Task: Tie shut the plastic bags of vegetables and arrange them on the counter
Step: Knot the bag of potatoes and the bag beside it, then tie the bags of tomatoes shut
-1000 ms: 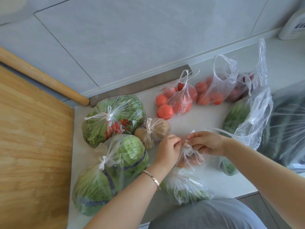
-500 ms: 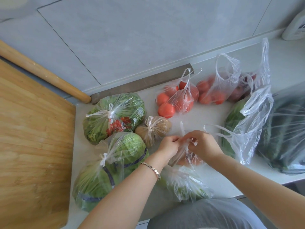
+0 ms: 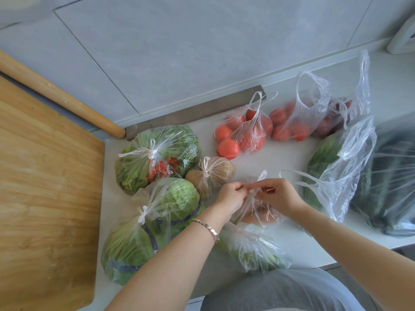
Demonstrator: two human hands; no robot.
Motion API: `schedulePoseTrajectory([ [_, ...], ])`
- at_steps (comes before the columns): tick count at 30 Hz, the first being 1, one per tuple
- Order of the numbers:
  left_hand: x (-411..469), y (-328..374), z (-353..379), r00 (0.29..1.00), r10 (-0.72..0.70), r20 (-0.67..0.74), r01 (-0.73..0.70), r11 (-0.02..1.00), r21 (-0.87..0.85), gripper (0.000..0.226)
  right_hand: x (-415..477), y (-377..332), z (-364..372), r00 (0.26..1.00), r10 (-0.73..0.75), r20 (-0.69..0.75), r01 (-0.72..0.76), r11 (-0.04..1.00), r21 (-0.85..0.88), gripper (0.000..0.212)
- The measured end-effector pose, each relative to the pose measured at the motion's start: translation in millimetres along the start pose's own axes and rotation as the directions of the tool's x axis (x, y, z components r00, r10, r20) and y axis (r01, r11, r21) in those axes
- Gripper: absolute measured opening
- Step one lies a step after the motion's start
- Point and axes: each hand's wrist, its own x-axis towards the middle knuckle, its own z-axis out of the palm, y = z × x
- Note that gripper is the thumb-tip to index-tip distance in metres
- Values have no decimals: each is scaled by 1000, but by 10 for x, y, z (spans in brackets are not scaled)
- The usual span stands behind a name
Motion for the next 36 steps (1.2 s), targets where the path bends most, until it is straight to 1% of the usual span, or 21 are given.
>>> schedulePoseTrajectory([
  [1,0,4,-17,1000,-6,5,6,1000,2,26,-4,6,18,999,-46,-29,44,998,-48,22],
  [3,-11,8,-51,1000,-16,21,16,1000,-2,28,-8,30,25,982,-184,-44,172,963,-209,16],
  [5,-23,-3,-65,999,-19,27,19,1000,-3,28,-1,54,9,938,-345,-21,313,873,-375,10],
  [7,-24,-6,-57,1000,-9,4,9,1000,5,26,9,67,-6,887,-461,30,412,758,-505,16],
  [9,0,3,-54,999,32,-28,-30,998,56,24,20,60,-26,861,-502,81,443,662,-605,27],
  [10,13,11,-60,997,60,-40,-56,994,97,23,21,56,-32,854,-511,100,449,625,-638,28],
  [12,42,28,-91,991,118,-65,-104,976,194,22,4,69,-25,850,-511,132,463,602,-650,24],
  [16,86,12,-128,968,228,-109,-164,895,415,23,-87,185,-9,854,-504,131,476,655,-586,30],
  [19,89,-2,-88,964,229,-134,-148,883,445,27,-142,260,-15,880,-459,118,444,712,-545,17],
  [21,100,14,-92,965,239,-111,-164,874,457,28,-122,209,-45,926,-354,128,367,772,-519,13],
  [22,107,30,-120,964,250,-87,-180,859,479,27,-109,157,-67,954,-249,169,301,807,-508,14],
  [23,127,72,-161,963,263,-65,-194,839,508,25,-68,74,-113,967,-136,218,229,840,-493,15],
  [24,158,115,-205,954,296,-56,-221,814,537,21,-28,-25,-164,967,-59,246,173,865,-471,14],
  [25,214,179,-244,939,337,-62,-249,795,554,16,42,-123,-239,971,-38,234,141,888,-438,12],
  [26,256,246,-277,921,381,-79,-278,786,553,14,114,-228,-316,981,-47,186,120,908,-401,12],
  [28,320,464,-295,898,419,-135,-305,814,495,18,335,-410,-524,996,-89,21,90,926,-367,21],
  [30,372,709,-276,857,469,-214,-347,831,434,25,599,-561,-728,979,-112,-169,43,930,-364,30],
  [32,466,910,-253,793,542,-279,-401,809,430,29,862,-699,-882,956,-74,-282,-7,961,-276,38],
  [34,577,1090,-209,775,558,-295,-393,792,467,28,1110,-807,-954,954,27,-298,-73,987,-144,48],
  [35,641,1159,-179,794,543,-275,-364,785,501,29,1204,-845,-955,961,69,-269,-107,986,-131,50],
  [36,691,1218,-144,814,527,-244,-333,768,548,31,1285,-855,-927,971,90,-221,-122,983,-135,45],
])
